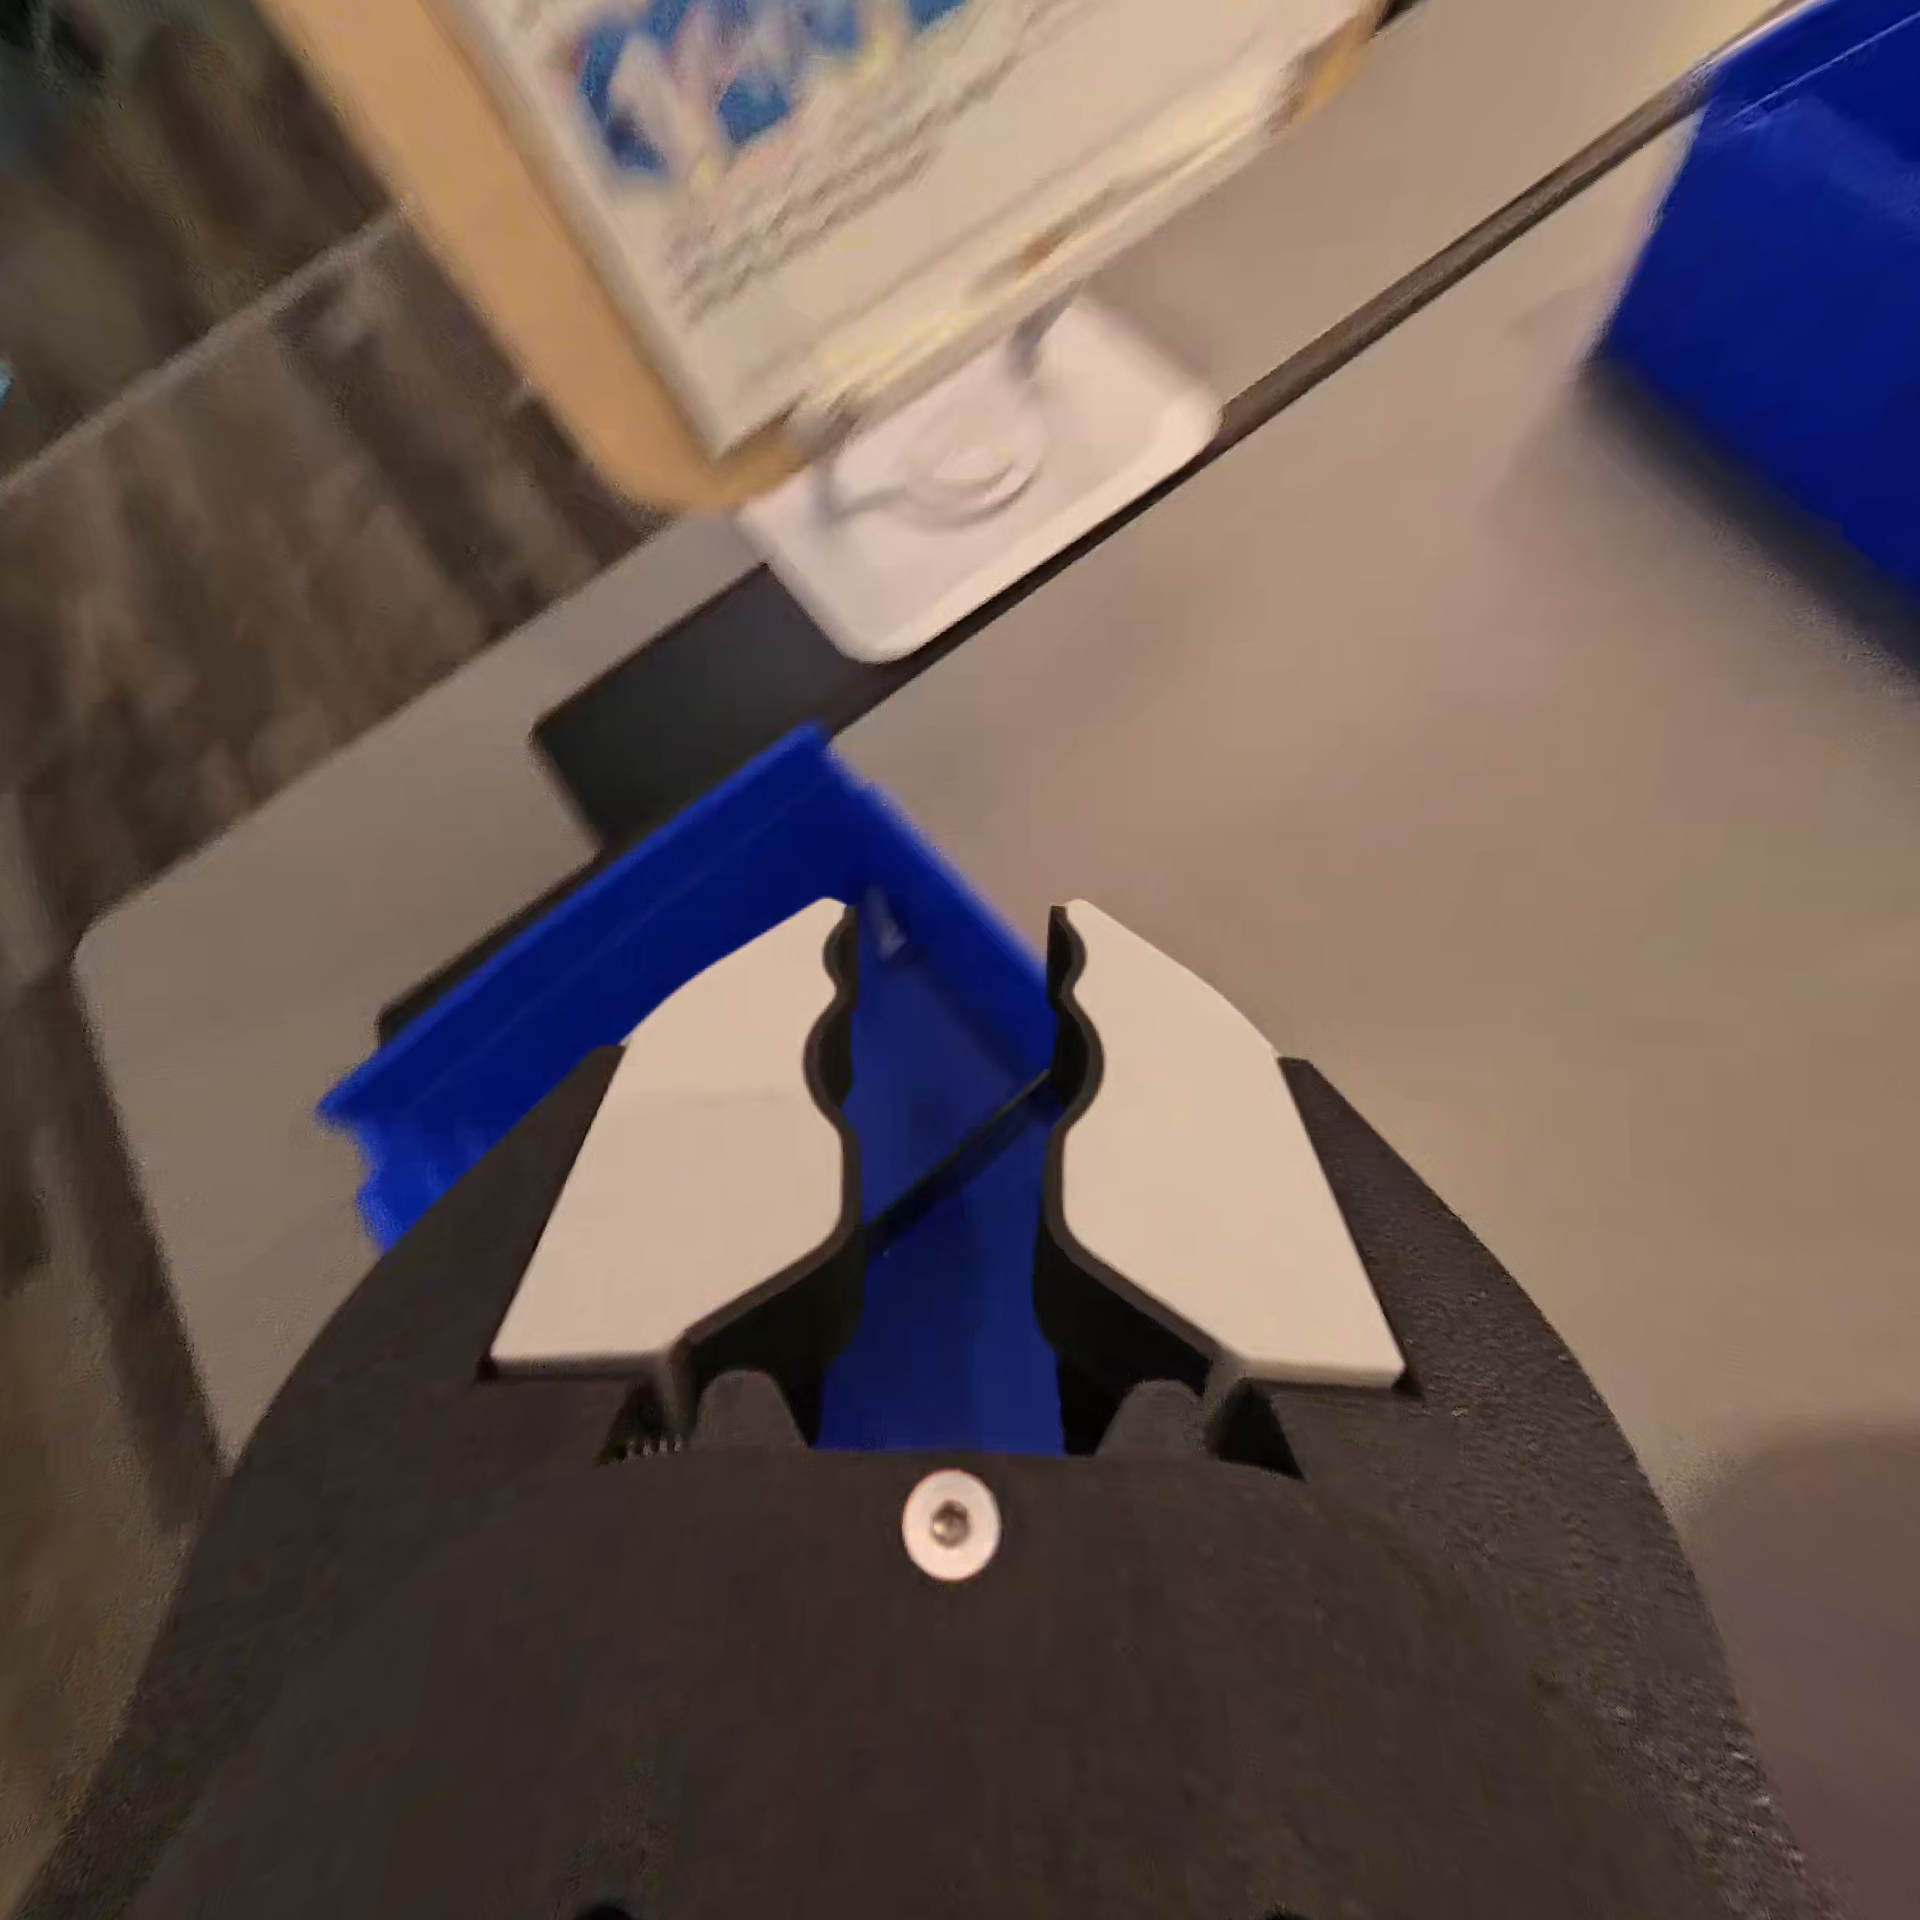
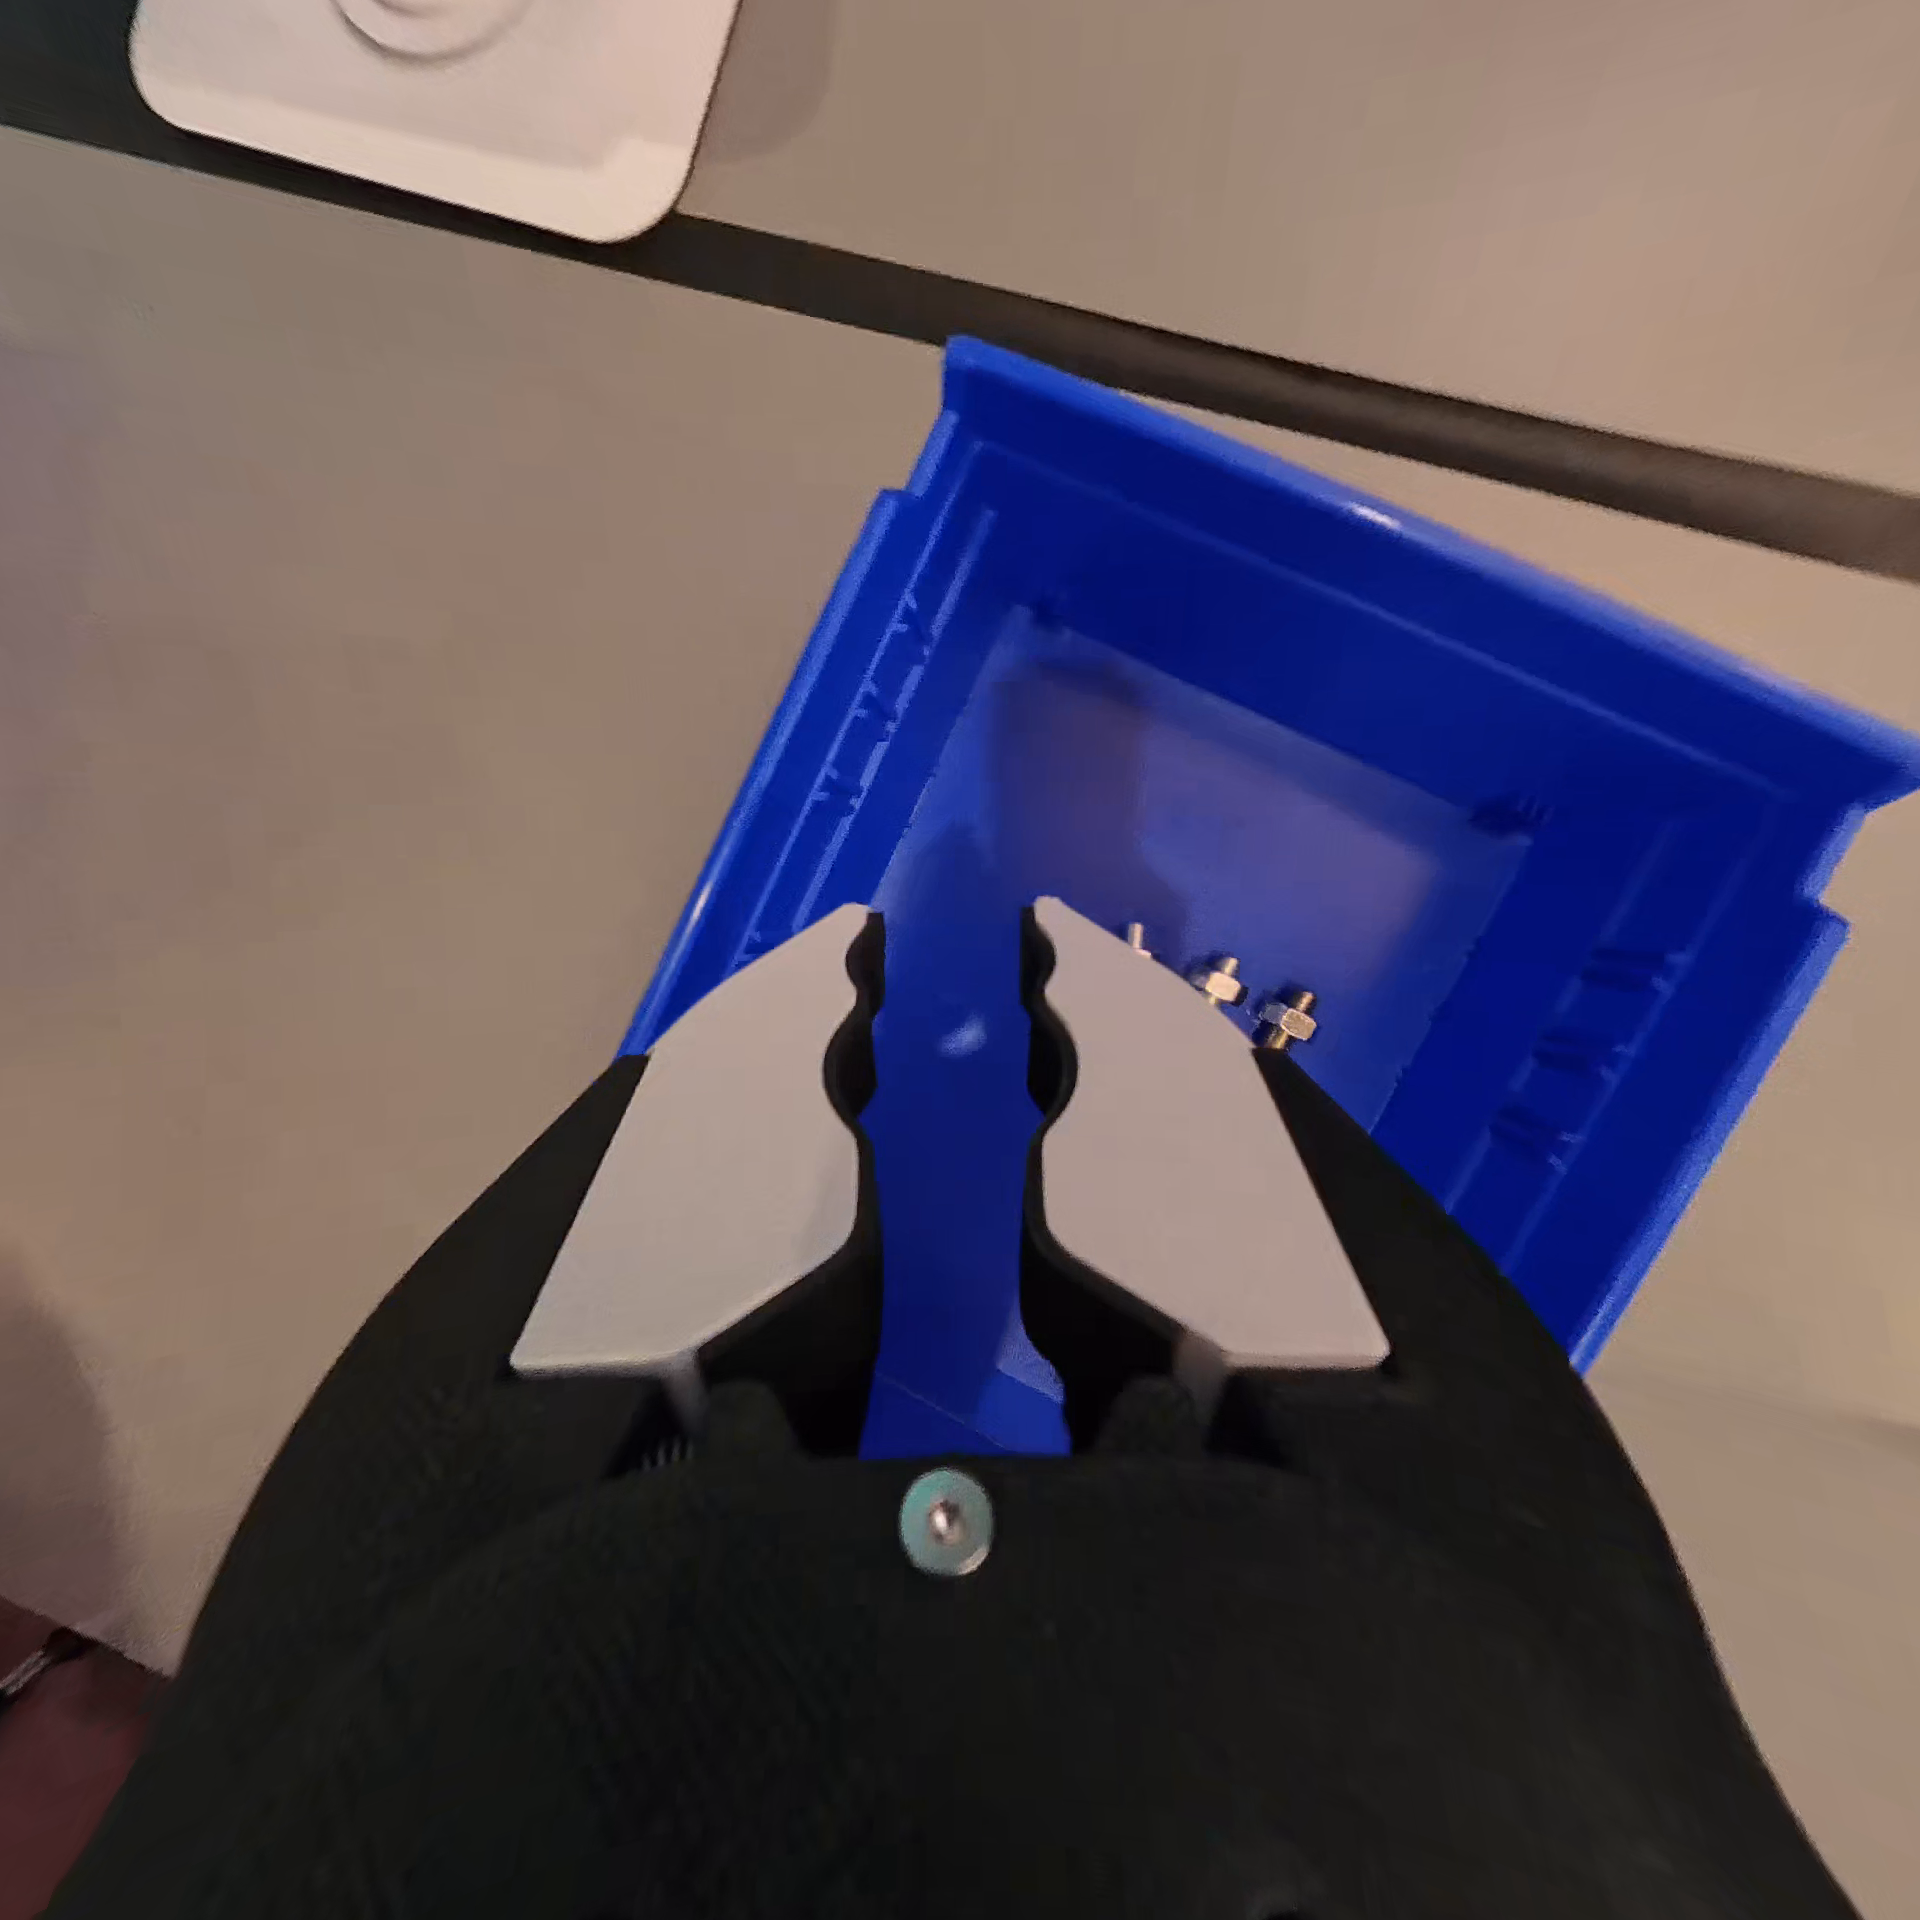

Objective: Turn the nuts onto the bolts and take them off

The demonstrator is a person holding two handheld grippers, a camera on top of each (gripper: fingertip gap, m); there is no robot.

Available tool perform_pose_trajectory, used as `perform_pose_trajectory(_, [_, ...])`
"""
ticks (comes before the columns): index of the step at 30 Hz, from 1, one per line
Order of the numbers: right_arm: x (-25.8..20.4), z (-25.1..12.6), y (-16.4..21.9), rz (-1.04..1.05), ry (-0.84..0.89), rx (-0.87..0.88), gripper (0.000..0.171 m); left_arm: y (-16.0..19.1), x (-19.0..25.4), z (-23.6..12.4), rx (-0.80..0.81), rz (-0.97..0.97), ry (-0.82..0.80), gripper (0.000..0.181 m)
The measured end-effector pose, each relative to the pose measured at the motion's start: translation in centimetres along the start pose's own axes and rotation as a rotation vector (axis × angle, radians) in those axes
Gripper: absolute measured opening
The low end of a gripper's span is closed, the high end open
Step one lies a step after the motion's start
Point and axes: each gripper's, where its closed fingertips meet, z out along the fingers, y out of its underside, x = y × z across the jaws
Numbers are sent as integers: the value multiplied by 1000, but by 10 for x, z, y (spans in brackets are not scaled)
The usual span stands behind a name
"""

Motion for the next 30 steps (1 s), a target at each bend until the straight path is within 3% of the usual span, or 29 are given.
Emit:
perform_pose_trajectory(4, [-10, -8, -3, -51, 11, 24, 27, 35, -38, 26, -108, -128, -16, 27])
perform_pose_trajectory(10, [-14, -3, -2, -85, 23, 1, 27, 27, -41, 31, -14, -161, 51, 21])
perform_pose_trajectory(16, [-15, 5, 5, -110, 26, -46, 27, 13, -31, 1, 82, -155, 85, 22])
perform_pose_trajectory(19, [-14, 5, 13, -113, 15, -71, 27, 3, 9, -31, 103, -155, 271, 23])
perform_pose_trajectory(22, [-9, 7, 16, -109, 25, -91, 28, 32, 22, -46, -159, 25, 269, 22])
perform_pose_trajectory(26, [-10, 14, 12, -131, 43, -109, 27, 118, 11, -49, -609, 312, 206, 21])
perform_pose_trajectory(30, [-26, 25, 12, -195, 26, -136, 27, 194, -15, -50, -896, 559, 233, 25])
